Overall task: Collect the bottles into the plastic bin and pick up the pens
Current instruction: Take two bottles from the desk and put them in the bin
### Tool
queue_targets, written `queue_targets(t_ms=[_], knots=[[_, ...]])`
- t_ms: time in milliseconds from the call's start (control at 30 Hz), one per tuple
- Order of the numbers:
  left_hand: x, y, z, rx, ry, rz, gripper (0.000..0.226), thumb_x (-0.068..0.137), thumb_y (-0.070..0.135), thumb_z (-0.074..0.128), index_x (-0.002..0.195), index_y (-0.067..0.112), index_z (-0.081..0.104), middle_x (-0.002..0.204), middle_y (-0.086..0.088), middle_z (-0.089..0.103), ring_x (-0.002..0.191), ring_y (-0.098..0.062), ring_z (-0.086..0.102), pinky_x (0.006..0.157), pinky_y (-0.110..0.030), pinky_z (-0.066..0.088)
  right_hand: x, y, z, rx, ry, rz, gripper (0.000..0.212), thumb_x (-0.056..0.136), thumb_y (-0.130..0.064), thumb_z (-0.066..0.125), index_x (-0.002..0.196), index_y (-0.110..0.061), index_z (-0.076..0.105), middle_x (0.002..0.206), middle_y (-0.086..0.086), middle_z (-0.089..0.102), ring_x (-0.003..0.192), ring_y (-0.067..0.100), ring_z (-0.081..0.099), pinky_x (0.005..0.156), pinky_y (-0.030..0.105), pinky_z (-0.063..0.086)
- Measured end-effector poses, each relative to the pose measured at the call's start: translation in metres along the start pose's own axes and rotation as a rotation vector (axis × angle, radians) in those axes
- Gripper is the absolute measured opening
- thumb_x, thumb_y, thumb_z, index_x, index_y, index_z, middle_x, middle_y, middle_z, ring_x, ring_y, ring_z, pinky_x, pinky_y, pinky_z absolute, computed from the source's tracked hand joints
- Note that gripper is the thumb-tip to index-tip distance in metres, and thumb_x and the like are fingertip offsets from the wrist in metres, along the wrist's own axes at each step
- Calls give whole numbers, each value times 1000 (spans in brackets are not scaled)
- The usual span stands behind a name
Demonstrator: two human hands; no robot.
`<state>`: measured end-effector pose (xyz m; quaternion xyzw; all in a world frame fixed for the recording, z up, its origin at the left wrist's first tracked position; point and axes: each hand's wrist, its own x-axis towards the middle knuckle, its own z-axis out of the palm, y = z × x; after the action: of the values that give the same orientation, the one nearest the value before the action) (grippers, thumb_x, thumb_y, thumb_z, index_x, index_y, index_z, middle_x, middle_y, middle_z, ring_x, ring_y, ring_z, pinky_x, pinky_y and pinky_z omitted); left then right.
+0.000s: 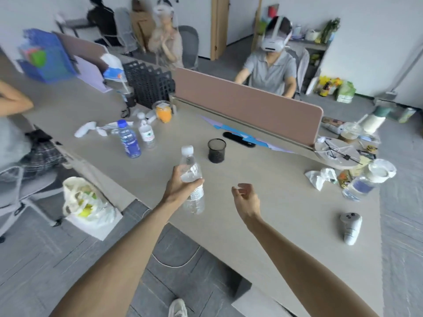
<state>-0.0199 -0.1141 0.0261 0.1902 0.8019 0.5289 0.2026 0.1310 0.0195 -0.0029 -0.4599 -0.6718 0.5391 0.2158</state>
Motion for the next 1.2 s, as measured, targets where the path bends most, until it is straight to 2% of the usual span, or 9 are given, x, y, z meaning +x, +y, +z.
queue_targets(t_ms=[133, 267, 367, 567, 800, 900, 1000, 1067, 1200], knots=[[-1, -13, -47, 23, 48, -13, 66, 68, 45, 78, 123, 30, 45, 119, 12, 48, 113, -13, 52, 91, -43, 53, -9, -9, 36, -10, -103, -57, 40, 89, -28, 68, 124, -14, 55, 115, 5, 64, 91, 17, 62, 80, 32, 52], [9, -36, -82, 10, 68, -56, 69, 67, 51, 76, 122, 27, 42, 120, 10, 47, 117, -19, 52, 98, -43, 48, -2, -12, 74, -37, -134, -66, 47, 87, -26, 71, 128, -14, 51, 128, 4, 57, 109, 19, 58, 91, 35, 51], [26, -57, -97, 29, 65, -83, 68, 73, 46, 77, 124, 20, 40, 120, 5, 48, 112, -17, 51, 94, -31, 42, 10, -16, 107, -69, -126, -59, 59, 85, -23, 71, 136, -14, 44, 138, 5, 46, 124, 20, 49, 102, 39, 45], [83, -99, -123, 27, 33, -138, 71, 72, 43, 79, 126, 16, 40, 125, -3, 53, 112, -21, 52, 91, -29, 42, 54, -25, 171, -161, -2, -40, 93, 73, -37, 83, 147, -10, 33, 144, 11, 40, 134, 26, 41, 108, 42, 39], [148, -129, -133, 84, -12, -95, 69, 72, 41, 80, 124, 17, 42, 124, -4, 55, 112, -23, 55, 89, -30, 44, 91, -10, 230, -53, 207, -15, 118, 64, -33, 91, 154, -9, 17, 151, 10, 38, 138, 24, 38, 113, 36, 33], [163, -136, -132, 129, -29, -72, 70, 72, 40, 80, 126, 19, 42, 122, -1, 56, 110, -22, 56, 87, -27, 42, 96, -3, 241, -22, 270, 46, 107, 66, -34, 88, 151, -14, 27, 146, 6, 46, 134, 23, 45, 107, 34, 39], [171, -136, -128, 175, -88, -56, 70, 71, 42, 80, 125, 20, 41, 127, -1, 54, 112, -24, 57, 94, -31, 45, 98, -5, 238, 3, 302, 126, 69, 68, -36, 83, 126, -19, 50, 109, -3, 62, 106, 25, 62, 76, 26, 49], [172, -131, -121, 190, -125, -50, 70, 71, 44, 79, 126, 21, 41, 123, 1, 53, 111, -24, 57, 94, -33, 46, 95, -6, 228, 34, 328, 146, 60, 65, -42, 80, 113, -21, 52, 102, -3, 63, 99, 25, 63, 78, 31, 51], [163, -111, -97, 165, -251, -46, 77, 60, 59, 77, 121, 32, 39, 118, 6, 51, 112, -24, 57, 90, -49, 53, 68, -14, 185, 128, 420, 132, 51, 62, -44, 78, 102, -25, 53, 98, -5, 67, 91, 18, 65, 79, 32, 52]])
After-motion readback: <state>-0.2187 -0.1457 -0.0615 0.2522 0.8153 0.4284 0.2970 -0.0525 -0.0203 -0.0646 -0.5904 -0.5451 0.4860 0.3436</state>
